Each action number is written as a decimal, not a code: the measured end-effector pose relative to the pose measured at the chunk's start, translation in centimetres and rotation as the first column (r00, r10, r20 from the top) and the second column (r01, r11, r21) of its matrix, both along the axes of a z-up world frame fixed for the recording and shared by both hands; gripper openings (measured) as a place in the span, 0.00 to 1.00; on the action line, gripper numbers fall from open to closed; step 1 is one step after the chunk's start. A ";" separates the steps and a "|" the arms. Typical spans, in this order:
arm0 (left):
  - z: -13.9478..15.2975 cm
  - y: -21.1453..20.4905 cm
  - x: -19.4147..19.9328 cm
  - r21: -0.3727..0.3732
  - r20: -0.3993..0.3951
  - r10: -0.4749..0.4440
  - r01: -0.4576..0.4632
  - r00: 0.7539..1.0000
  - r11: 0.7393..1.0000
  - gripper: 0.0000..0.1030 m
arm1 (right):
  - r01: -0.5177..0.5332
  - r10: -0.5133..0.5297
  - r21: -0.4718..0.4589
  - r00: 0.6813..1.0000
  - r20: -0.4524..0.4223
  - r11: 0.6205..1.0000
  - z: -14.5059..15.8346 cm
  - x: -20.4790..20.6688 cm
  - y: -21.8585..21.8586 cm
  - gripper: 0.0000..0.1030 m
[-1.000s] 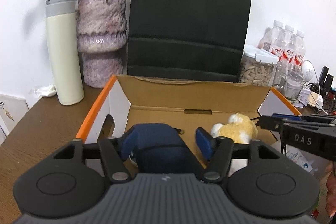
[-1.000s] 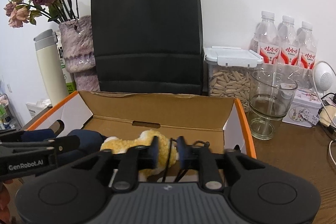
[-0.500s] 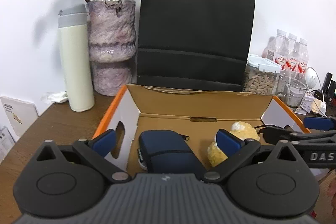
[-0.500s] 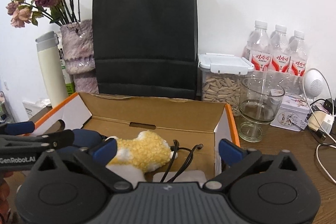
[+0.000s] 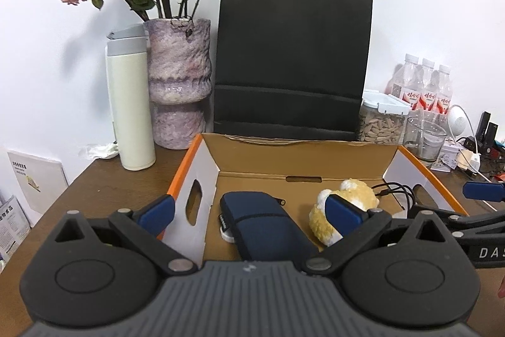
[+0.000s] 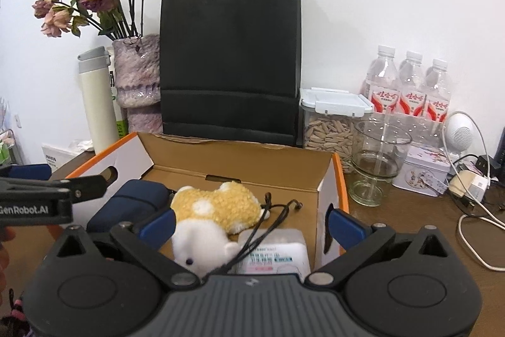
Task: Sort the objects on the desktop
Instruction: 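Withdraw both open tools from the box back toward the desk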
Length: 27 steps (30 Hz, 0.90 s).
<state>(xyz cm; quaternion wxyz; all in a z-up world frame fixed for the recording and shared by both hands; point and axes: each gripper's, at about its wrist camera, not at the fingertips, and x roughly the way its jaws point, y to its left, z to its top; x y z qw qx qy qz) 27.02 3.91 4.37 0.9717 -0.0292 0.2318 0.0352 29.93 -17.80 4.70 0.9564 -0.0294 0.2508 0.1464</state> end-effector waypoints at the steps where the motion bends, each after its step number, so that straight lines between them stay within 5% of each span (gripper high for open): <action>1: 0.1 0.1 -0.4 -0.001 0.002 0.001 -0.001 1.000 1.000 1.00 | 0.003 -0.003 0.002 1.000 0.000 1.000 0.0 -0.4 -0.1 1.00; 27: -1.6 4.8 -9.3 0.009 -0.064 0.087 -0.087 0.994 0.996 1.00 | 0.009 -0.008 0.013 0.993 -0.119 1.000 -3.2 -9.6 -3.2 1.00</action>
